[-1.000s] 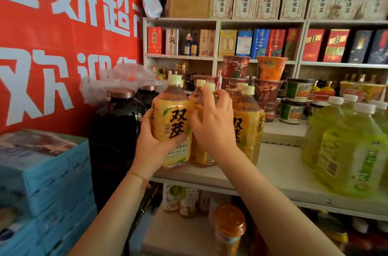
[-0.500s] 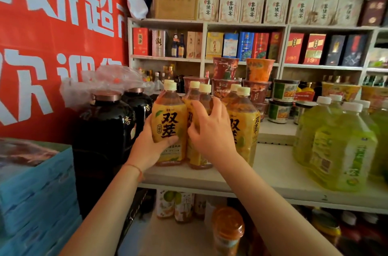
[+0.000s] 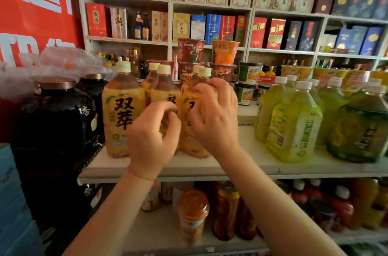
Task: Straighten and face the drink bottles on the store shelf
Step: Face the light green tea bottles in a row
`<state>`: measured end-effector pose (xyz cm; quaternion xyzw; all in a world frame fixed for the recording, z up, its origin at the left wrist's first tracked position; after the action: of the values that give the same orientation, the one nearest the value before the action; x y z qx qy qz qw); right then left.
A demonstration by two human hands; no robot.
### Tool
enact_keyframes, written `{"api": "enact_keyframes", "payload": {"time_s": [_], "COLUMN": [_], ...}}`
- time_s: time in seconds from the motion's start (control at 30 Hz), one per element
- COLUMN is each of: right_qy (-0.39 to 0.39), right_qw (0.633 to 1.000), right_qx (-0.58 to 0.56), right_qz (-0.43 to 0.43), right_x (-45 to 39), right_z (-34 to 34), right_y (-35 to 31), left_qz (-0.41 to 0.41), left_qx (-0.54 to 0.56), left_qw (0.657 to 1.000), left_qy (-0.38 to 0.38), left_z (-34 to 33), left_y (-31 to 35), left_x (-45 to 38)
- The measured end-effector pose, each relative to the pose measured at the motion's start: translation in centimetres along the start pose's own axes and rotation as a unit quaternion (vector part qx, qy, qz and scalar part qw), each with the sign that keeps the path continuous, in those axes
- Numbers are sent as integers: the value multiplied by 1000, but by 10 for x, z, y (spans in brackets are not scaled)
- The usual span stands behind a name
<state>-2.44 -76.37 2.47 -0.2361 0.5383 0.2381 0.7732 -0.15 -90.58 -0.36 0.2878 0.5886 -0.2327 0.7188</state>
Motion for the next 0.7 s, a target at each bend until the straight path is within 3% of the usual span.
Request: {"api": "enact_keyframes", "payload": {"time_s": [0.13, 0.23, 0.3, 0.4, 0.47, 0.53, 0.6, 0.7], "right_qy": [75, 84, 48, -109, -244, -326, -341, -348], "right_qw": [992, 978, 967, 913, 866, 853, 862, 879], "right_qx": [52, 78, 45, -95, -124, -125, -128, -112], "right_qz": [-82, -174, -247, -381, -418, -387, -352, -307], "right_x": [8, 16, 23, 38, 51, 63, 70, 74], "right_z": [56, 98, 121, 144, 152, 157, 157, 152], "right_y": [65, 117, 148, 194, 215, 232, 244, 245], "left_qz": [8, 32, 79, 173, 233, 282, 278, 196], "left_qx": [70, 105, 120, 158, 182, 169, 98, -57], "left_qw": [994, 982, 966, 928, 914, 915, 936, 969], "left_qy": [-83, -151, -215, -288, -279, -234, -193, -143], "left_z": [-59, -108, -145, -201, -225, -239, -243, -241], "left_y": [42, 82, 109, 142, 155, 166, 176, 193], "left_x": [5, 7, 8, 14, 17, 19, 19, 22]}}
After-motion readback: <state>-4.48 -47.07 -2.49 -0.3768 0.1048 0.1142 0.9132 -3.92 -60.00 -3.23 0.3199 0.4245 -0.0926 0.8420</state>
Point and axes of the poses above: each hand's wrist, its own x-axis away from the middle knuckle, its own z-axis out of the back of the hand, y = z × x, the point moved 3 cm from there along -x, towards the middle knuckle, and after that the axes turned 5 degrees about -y, right-handed, at the moved point
